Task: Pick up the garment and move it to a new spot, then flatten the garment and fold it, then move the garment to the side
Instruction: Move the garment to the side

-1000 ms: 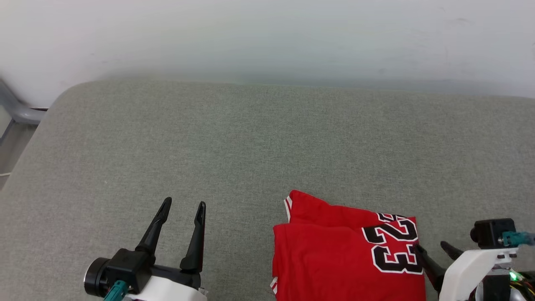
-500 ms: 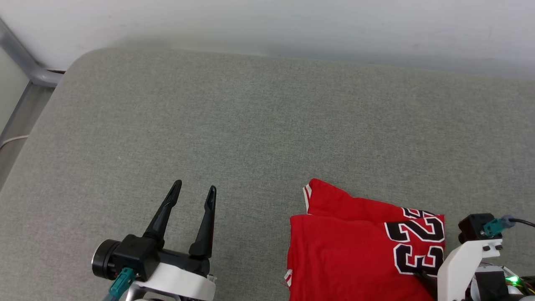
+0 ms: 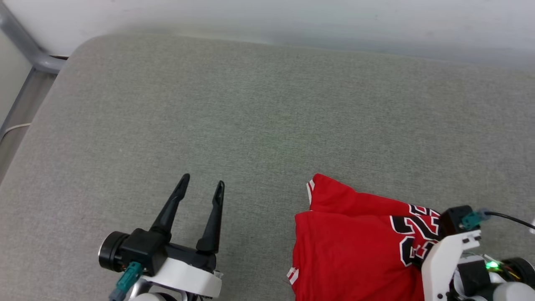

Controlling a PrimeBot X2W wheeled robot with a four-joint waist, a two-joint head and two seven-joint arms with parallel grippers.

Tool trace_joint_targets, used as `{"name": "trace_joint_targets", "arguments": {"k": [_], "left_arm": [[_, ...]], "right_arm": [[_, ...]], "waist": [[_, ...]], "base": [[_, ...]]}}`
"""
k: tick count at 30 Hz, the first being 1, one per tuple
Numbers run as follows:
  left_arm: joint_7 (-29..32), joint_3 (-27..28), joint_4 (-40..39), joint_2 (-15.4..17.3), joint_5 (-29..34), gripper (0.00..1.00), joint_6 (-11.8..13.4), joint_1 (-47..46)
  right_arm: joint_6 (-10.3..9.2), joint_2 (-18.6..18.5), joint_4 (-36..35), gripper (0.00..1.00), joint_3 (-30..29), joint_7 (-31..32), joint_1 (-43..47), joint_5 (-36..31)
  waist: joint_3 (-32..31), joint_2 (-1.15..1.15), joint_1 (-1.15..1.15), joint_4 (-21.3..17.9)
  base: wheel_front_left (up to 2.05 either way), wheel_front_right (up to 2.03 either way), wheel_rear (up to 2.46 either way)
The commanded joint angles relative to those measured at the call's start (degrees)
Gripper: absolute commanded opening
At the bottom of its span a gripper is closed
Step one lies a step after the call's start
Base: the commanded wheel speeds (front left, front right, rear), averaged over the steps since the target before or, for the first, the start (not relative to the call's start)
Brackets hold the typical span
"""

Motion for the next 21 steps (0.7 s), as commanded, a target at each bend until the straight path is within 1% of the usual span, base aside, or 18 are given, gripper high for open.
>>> {"name": "trace_joint_targets", "arguments": {"k": [1,3,7,9,12,14,16,17,21], "left_arm": [[-0.1,-0.8,0.1,0.6,-0.2,1.00,-0.1,-0.4],[-0.1,-0.9,-0.1,1.3,0.0,1.00,-0.1,-0.1],[-0.1,-1.5,-1.2,1.5,0.1,1.00,0.0,-0.1],[-0.1,-2.5,-1.5,1.8,0.4,1.00,0.0,-1.0],[-0.1,-3.6,-1.9,1.9,-0.2,1.00,0.0,-2.2],[-0.1,-4.6,-2.4,2.1,-0.3,1.00,0.0,-3.0],[-0.1,-5.9,-2.8,2.9,0.2,1.00,0.0,-4.0],[-0.1,-6.5,-3.1,3.3,0.4,1.00,0.0,-4.5],[-0.1,-8.9,-5.4,5.0,0.2,1.00,0.0,-7.1]], "right_arm": [[-0.11,-1.1,1.3,0.00,1.1,-0.8,-1.3,-0.8],[-0.14,-3.4,1.0,0.00,3.0,-1.5,-3.1,-1.6],[-0.11,-8.7,-0.3,0.00,6.3,-2.2,-7.6,-2.6],[-0.11,-12.1,-0.6,0.00,7.8,-2.3,-9.9,-3.4],[-0.11,-17.2,-0.2,0.00,8.2,-2.6,-13.4,-3.6],[-0.11,-21.9,1.0,0.00,8.9,-3.5,-15.9,-4.3],[-0.11,-25.9,2.5,0.00,9.7,-5.6,-18.7,-4.4],[-0.10,-28.1,3.2,0.00,11.0,-7.2,-20.1,-4.1],[-0.12,-35.2,9.0,0.00,12.0,-14.4,-25.9,-3.8]], "waist": [[-0.3,0.00,0.00,-0.8],[-0.7,0.00,0.00,-2.4],[0.2,0.00,0.00,-6.2],[1.0,0.00,0.00,-8.0],[2.8,0.00,0.00,-10.6],[4.2,0.00,0.00,-12.4],[5.8,0.00,0.00,-14.1],[6.8,0.00,0.00,-14.9],[10.6,0.00,0.00,-17.2]], "base": [[0.00,0.00,0.00],[0.00,0.00,0.00],[0.00,0.00,0.00],[0.00,0.00,0.00],[0.00,0.00,0.00],[0.00,0.00,0.00],[0.00,0.00,0.00],[0.00,0.00,0.00],[0.00,0.00,0.00]]}}
